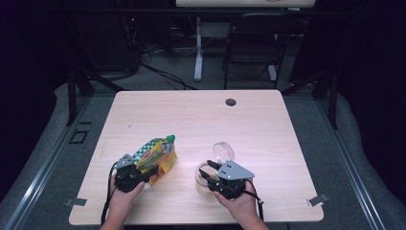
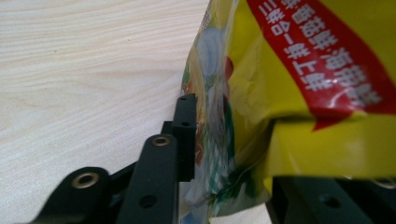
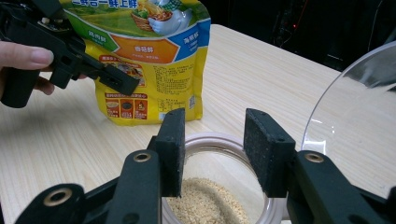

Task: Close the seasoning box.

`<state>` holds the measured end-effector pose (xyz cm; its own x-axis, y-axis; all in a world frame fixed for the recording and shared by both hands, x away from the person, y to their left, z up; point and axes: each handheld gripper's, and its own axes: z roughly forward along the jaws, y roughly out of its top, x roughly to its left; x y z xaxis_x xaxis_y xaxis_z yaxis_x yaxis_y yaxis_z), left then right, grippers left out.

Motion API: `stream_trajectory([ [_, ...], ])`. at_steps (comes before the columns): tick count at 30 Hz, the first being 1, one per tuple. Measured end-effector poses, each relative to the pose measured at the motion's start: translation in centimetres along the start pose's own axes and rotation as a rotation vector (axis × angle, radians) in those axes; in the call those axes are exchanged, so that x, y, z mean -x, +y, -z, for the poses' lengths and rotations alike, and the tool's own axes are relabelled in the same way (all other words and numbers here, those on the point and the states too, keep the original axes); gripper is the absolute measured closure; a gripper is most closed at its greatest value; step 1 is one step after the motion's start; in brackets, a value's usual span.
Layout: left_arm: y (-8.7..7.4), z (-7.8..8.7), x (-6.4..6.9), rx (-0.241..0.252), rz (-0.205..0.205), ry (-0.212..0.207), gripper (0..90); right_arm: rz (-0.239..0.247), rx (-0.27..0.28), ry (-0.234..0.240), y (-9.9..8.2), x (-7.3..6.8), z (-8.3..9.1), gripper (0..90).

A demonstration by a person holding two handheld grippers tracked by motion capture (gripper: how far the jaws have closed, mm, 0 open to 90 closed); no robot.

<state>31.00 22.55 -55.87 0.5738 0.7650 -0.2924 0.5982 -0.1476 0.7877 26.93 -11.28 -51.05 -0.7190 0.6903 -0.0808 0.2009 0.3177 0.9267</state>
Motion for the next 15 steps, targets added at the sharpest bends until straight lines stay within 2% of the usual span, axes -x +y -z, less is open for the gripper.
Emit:
stream_trajectory([
  [4, -0.11, 0.3, -0.1, 0.014, 0.01, -0.008, 62.4, -0.003, -0.002, 0.009, 0.06, -0.03, -0.17, 59.3],
  [7, -0.04, 0.38, 0.02, 0.016, 0.01, -0.034, 58.2, -0.006, -0.006, 0.011, 0.1, 0.04, -0.18, 59.1],
  [11, 0.02, 0.5, 0.35, 0.032, -0.009, -0.036, 51.0, -0.044, -0.012, 0.036, 0.21, 0.23, -0.17, 59.7],
  [15, -0.07, 0.59, 0.35, 0.036, 0.0, -0.041, 47.5, -0.054, -0.015, 0.052, 0.3, 0.23, -0.06, 59.7],
])
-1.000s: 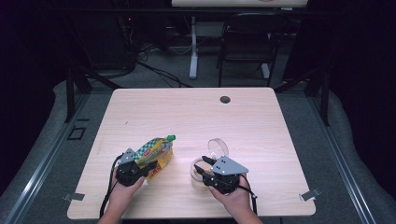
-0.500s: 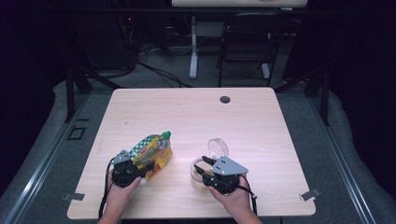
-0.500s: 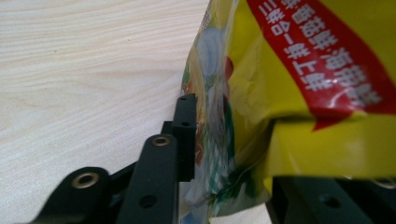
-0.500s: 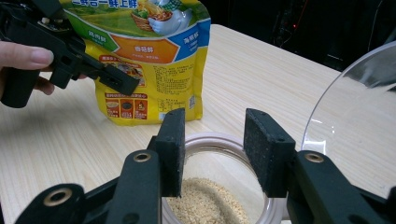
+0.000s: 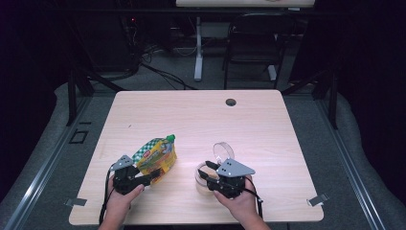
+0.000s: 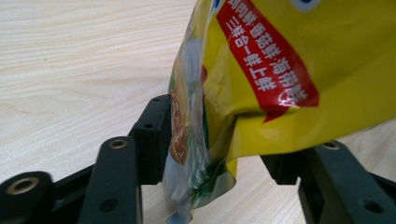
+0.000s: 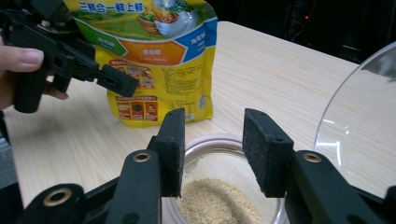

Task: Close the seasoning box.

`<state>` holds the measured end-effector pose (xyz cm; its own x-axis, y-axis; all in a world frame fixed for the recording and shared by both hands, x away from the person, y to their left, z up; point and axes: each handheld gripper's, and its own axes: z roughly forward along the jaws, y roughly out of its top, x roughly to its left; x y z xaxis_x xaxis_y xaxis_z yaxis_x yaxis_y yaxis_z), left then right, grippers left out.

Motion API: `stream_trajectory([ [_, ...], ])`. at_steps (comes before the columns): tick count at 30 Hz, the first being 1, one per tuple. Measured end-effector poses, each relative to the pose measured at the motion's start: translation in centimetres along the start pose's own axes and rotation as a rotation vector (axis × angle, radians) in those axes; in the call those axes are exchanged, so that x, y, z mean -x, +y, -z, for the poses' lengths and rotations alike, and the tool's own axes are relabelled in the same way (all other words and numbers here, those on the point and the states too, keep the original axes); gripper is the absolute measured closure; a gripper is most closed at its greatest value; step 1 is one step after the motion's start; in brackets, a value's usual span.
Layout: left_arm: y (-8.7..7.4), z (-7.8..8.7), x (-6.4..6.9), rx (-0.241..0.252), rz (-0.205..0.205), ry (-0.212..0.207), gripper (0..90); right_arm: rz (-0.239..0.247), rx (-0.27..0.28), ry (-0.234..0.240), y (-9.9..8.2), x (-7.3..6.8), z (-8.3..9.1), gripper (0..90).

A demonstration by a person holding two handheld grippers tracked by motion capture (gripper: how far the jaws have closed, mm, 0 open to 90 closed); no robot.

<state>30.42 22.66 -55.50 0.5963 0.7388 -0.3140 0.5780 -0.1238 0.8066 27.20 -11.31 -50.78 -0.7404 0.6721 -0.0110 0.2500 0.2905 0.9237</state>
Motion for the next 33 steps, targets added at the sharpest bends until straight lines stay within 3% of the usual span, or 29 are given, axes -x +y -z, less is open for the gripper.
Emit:
stream_trajectory([
  [8, 0.1, 0.7, 0.0, 0.012, -0.009, -0.001, 44.9, 0.003, -0.007, 0.02, 0.4, -0.1, 0.2, 59.1],
  [13, 0.0, 1.3, 0.3, 0.015, -0.017, 0.009, 44.8, 0.009, -0.029, -0.005, 0.6, 0.0, 0.3, 59.9],
  [21, 0.0, 1.5, 0.9, 0.019, -0.042, 0.019, 43.9, -0.044, -0.03, -0.01, 1.1, 0.3, 0.7, 57.5],
  [27, 0.1, 1.6, 1.0, 0.021, -0.038, 0.026, 43.4, -0.06, -0.03, -0.004, 1.3, 0.3, 0.8, 55.5],
  [28, 0.0, 1.7, 1.0, 0.021, -0.035, 0.028, 43.4, -0.082, -0.025, 0.012, 1.4, 0.3, 1.0, 55.5],
  [33, 0.1, 2.0, 1.0, 0.031, -0.031, 0.024, 42.9, -0.081, -0.026, 0.008, 2.0, 0.4, 1.5, 57.9],
])
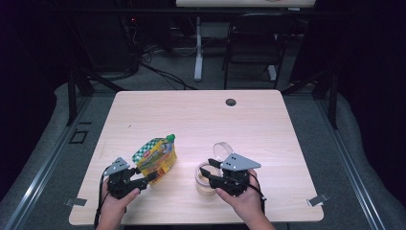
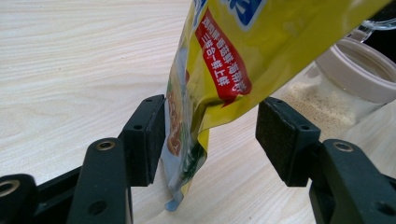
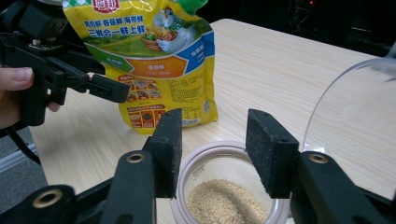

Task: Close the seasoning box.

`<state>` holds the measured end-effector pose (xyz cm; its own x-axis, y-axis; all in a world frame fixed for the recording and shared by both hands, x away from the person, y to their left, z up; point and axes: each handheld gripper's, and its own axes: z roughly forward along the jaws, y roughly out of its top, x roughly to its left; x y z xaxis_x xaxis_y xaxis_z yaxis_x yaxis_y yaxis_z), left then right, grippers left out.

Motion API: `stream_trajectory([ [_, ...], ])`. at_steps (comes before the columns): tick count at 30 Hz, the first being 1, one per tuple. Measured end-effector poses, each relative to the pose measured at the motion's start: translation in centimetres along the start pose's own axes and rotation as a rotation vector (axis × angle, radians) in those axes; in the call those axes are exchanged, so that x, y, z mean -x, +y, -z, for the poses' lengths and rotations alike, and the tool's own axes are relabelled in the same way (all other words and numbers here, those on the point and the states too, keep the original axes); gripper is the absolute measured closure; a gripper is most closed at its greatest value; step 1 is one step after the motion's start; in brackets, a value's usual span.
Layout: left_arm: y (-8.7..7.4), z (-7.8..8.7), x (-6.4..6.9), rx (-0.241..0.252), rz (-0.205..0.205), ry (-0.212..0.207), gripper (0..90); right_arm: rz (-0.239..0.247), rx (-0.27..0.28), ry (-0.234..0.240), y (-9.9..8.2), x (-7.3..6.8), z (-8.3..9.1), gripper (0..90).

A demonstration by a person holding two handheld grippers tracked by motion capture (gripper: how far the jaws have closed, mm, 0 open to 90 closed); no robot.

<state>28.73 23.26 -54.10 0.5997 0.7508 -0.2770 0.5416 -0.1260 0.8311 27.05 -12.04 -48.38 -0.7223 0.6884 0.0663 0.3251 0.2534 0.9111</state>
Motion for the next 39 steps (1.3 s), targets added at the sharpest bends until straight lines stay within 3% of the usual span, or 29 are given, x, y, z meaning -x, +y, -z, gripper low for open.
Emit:
stream_trajectory([
  [9, 0.2, 0.3, 0.1, 0.008, -0.001, -0.003, 42.8, 0.018, -0.002, -0.043, 0.4, 0.3, 0.8, 75.8],
  [18, 0.3, 0.4, 0.3, 0.005, -0.003, 0.001, 42.8, 0.015, -0.007, -0.028, 0.7, 0.7, 1.8, 89.7],
  [26, 0.2, 0.4, 0.3, 0.007, -0.007, 0.022, 42.8, 0.021, -0.004, -0.061, 1.5, 1.4, 3.3, 90.0],
  [39, 0.2, 0.3, 0.2, 0.005, -0.004, 0.025, 42.8, -0.062, 0.035, -0.12, 1.9, 4.5, 6.1, 90.0],
])
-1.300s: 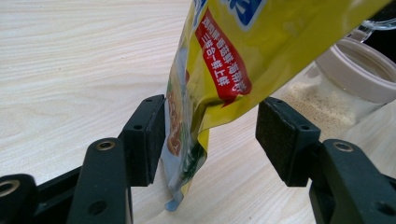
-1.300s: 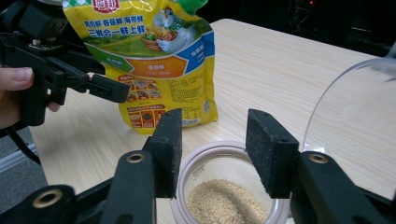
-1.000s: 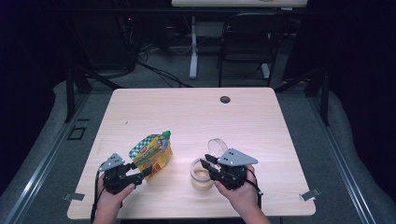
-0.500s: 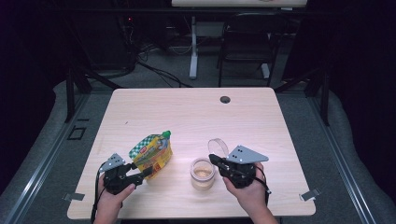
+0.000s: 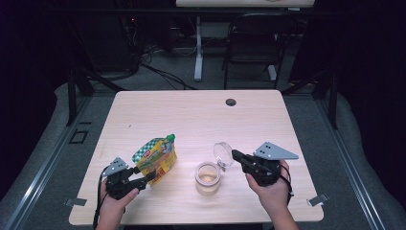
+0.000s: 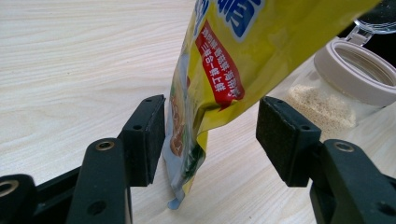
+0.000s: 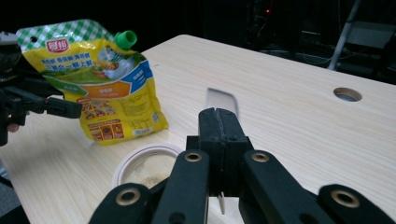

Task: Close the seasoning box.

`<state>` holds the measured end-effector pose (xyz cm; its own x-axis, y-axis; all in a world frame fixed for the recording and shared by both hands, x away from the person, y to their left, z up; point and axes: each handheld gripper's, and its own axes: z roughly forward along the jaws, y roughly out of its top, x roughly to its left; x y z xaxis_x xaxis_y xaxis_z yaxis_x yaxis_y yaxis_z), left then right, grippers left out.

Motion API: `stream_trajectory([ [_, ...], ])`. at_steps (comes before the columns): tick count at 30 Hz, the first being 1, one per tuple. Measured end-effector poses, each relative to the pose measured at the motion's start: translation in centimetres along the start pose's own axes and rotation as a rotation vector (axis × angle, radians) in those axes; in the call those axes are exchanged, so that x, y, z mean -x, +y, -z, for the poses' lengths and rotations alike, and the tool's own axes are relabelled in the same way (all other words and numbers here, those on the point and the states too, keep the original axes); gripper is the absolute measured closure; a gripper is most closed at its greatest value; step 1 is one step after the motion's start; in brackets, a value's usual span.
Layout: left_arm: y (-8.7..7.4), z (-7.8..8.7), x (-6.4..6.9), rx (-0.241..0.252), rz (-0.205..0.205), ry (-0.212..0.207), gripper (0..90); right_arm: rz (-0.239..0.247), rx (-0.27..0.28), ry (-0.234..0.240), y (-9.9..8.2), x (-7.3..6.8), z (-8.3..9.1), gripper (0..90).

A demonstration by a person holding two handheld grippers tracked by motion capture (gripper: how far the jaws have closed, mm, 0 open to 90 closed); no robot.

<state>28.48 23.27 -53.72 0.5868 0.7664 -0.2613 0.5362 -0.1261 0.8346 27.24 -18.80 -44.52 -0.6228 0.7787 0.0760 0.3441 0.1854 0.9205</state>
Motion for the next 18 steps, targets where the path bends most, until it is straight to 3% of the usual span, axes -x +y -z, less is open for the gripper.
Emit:
stream_trajectory([
  [7, 0.0, 0.0, 0.0, 0.001, -0.003, -0.004, 42.8, -0.021, 0.013, -0.026, 0.0, 0.8, 0.6, 90.0],
  [18, 0.1, -0.1, 0.0, 0.0, -0.005, -0.015, 43.2, -0.053, -0.034, -0.057, -1.6, 2.0, -0.8, 90.0],
])
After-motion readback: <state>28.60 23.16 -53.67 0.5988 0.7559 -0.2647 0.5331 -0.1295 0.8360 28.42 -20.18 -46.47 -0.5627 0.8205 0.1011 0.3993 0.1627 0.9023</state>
